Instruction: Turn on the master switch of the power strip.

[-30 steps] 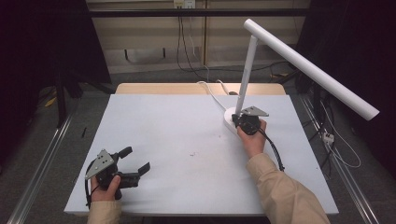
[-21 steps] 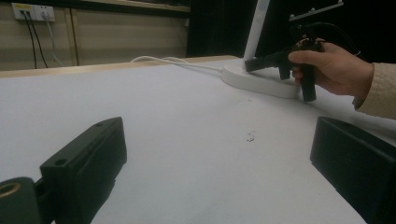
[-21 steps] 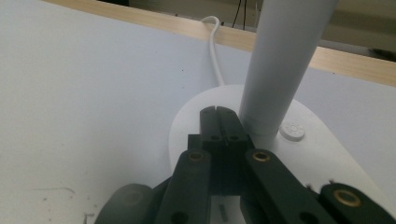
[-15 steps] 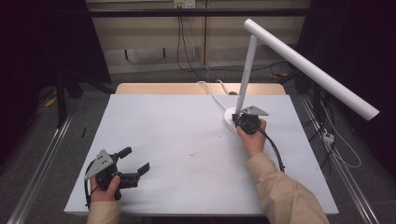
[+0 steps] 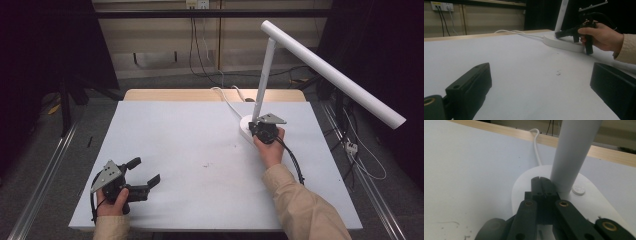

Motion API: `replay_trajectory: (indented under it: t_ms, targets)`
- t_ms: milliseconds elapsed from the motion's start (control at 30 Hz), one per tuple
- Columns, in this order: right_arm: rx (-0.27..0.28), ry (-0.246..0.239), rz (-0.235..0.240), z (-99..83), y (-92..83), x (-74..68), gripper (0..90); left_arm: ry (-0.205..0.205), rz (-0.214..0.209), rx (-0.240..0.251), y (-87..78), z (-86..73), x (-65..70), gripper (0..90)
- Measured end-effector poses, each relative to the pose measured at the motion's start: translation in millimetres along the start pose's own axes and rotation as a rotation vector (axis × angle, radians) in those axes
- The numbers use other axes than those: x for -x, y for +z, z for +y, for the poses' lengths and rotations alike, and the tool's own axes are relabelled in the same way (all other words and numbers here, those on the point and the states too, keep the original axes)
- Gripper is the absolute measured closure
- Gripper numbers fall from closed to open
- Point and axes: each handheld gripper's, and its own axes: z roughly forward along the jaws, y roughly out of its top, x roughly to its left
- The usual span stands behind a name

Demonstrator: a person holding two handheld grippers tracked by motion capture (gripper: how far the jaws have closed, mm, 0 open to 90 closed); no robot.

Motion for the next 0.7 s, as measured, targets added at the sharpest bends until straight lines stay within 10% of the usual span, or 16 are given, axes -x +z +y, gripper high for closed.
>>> replay_trajectory:
  t_ms: [700]
  targets:
    - [-0.007, -0.022, 0.001, 0.4, 0.1, 0.1, 90.0, 0.008, 0.001, -0.009, 1.2, 0.0, -1.0, 3.4]
